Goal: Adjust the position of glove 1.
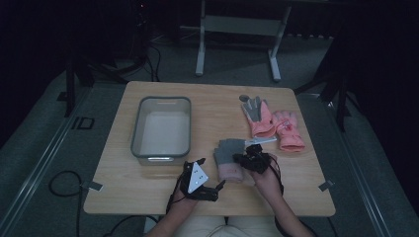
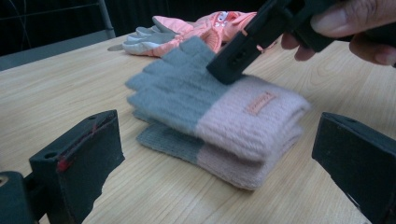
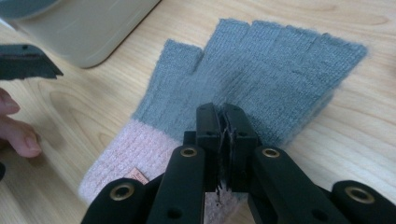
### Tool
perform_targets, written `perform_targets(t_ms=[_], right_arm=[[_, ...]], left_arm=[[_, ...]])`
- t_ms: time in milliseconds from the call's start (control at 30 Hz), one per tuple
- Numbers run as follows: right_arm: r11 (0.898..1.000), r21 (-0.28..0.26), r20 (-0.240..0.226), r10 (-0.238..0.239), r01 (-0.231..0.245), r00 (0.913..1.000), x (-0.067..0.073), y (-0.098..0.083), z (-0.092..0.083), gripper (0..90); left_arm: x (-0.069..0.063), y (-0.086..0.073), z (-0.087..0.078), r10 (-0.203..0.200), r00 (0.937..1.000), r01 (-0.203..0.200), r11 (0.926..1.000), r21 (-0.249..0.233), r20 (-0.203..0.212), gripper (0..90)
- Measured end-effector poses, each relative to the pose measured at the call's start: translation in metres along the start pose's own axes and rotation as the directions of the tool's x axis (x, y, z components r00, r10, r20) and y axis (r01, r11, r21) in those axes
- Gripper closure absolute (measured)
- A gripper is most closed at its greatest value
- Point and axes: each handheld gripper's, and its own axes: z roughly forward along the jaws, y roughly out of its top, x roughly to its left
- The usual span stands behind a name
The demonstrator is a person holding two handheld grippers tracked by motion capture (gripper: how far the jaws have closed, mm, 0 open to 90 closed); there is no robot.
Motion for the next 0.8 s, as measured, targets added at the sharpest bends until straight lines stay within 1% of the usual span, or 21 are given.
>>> perform_targets(t_ms=[133,200,300,367,433,500,567,733,767,800], right_arm=[[1.0,0.008,-0.002,0.001,-0.001,1.0,0.001,-0.003,0.003,86.1],[1.0,0.01,-0.001,0.012,-0.012,0.9999,-0.001,-0.005,0.005,86.0],[0.999,0.028,-0.011,0.023,-0.022,0.9997,-0.004,-0.009,0.011,85.9],[0.999,0.032,-0.014,0.017,-0.017,0.9998,-0.004,-0.01,0.014,85.7],[0.999,0.035,-0.016,0.017,-0.016,0.9997,-0.005,-0.009,0.015,85.4],[0.999,0.036,-0.012,0.023,-0.023,0.9997,-0.005,-0.009,0.016,85.1],[0.999,0.042,-0.013,0.018,-0.018,0.9997,-0.005,-0.009,0.019,84.5],[0.999,0.042,-0.017,0.022,-0.021,0.9996,-0.007,-0.012,0.021,83.2],[0.999,0.039,-0.021,0.027,-0.026,0.9994,-0.008,-0.013,0.022,81.7],[0.999,0.041,-0.021,0.027,-0.026,0.9994,-0.008,-0.013,0.022,81.2]], left_arm=[[-0.001,0.0,0.0,0.007,1.0,-0.007,1.0,-0.001,-0.003,1.0],[-0.001,0.0,0.0,0.007,1.0,-0.007,1.0,0.001,-0.005,1.0],[0.0,0.0,0.0,0.005,1.0,-0.005,1.0,0.003,-0.007,1.0],[-0.002,0.0,0.001,0.011,0.9996,-0.011,0.9999,0.006,-0.025,1.0],[-0.002,0.001,0.001,0.022,0.9993,-0.022,0.9996,0.015,-0.03,1.0],[-0.003,0.001,0.001,0.023,0.9992,-0.023,0.9996,0.016,-0.032,1.0],[-0.002,0.001,0.001,0.023,0.9993,-0.022,0.9997,0.014,-0.029,1.0],[-0.003,0.0,0.001,0.024,0.9987,-0.023,0.9997,0.011,-0.045,1.0],[-0.003,0.0,0.001,0.022,0.9988,-0.022,0.9997,0.009,-0.044,1.0],[-0.002,0.001,0.002,0.014,0.9988,-0.014,0.9997,0.019,-0.047,1.0]])
